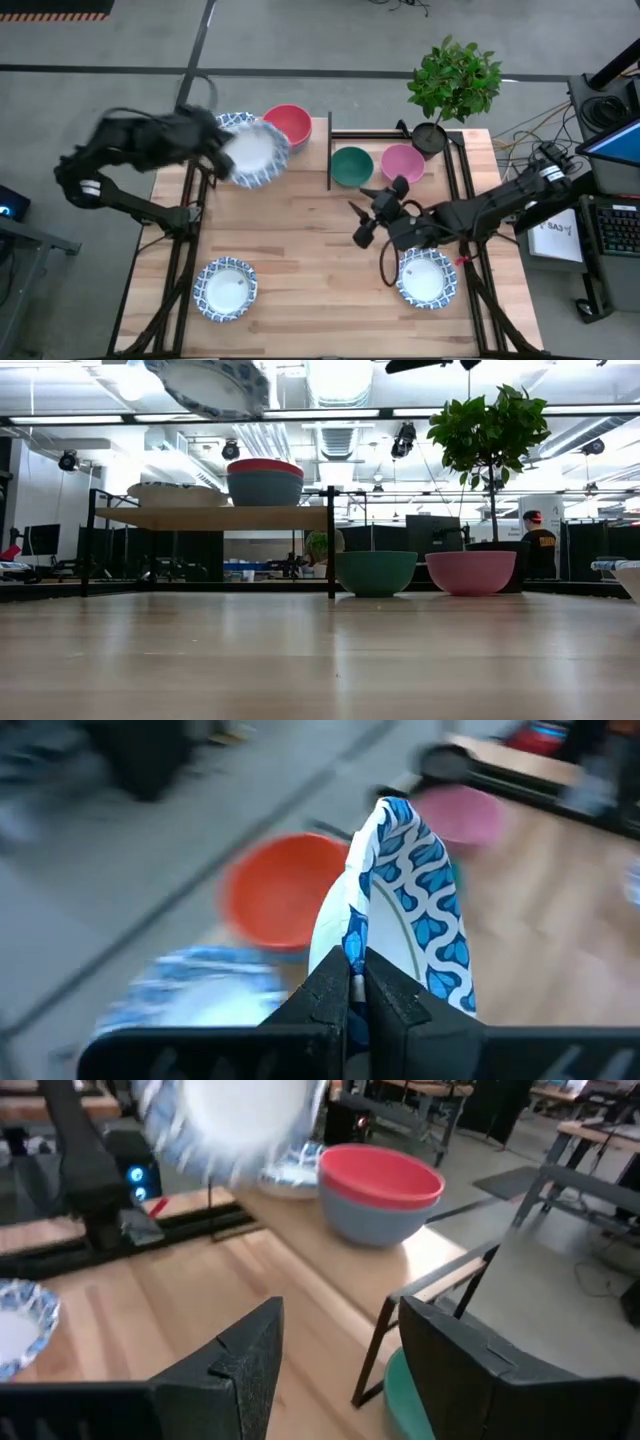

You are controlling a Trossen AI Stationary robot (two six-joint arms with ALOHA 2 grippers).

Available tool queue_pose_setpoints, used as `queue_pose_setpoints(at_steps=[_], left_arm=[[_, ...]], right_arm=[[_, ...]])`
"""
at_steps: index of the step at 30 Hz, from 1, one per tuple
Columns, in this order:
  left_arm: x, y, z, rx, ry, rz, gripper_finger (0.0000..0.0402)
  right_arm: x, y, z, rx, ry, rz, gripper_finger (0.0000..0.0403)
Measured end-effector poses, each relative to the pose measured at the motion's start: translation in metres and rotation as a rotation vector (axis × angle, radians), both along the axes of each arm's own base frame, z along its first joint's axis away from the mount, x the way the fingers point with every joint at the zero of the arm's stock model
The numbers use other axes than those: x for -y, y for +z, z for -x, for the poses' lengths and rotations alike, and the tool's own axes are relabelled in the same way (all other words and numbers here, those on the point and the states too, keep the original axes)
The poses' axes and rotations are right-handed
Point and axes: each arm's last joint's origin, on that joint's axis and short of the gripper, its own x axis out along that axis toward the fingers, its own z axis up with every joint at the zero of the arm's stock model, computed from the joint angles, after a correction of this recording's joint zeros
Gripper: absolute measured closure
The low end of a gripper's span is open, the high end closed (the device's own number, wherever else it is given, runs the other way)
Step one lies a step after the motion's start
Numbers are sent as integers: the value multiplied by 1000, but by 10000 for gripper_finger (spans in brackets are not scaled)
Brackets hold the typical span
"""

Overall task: Place and stack bowls onto a shelf
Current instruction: Stack the top right white and blue bowl on top of the white and blue bowl

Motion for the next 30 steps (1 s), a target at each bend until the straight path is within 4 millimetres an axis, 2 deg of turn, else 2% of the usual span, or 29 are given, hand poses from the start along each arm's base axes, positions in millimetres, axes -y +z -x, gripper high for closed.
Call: queue_pose_setpoints(at_steps=[3, 6, 11, 16, 22, 26, 30], left_arm=[[-5, 23, 28, 35, 128, -79, 402], [-11, 36, 50, 70, 234, -113, 401], [-25, 35, 67, 12, 395, -124, 401], [-50, 11, 55, -149, 494, -98, 401], [-93, -15, 28, -195, 376, 26, 401], [-117, -24, 28, -254, 426, 63, 401], [-130, -31, 31, -273, 412, 145, 401]], right_arm=[[-7, -10, 0, -17, 13, -11, 213], [-12, -21, -2, -35, 15, -17, 213], [-13, -23, -4, -36, 14, -17, 213], [-12, -21, -3, -30, 14, -19, 213], [-13, -23, -4, -32, 13, -19, 213], [-12, -26, -3, -36, 11, -20, 213], [-12, -26, -4, -28, 10, -23, 213]])
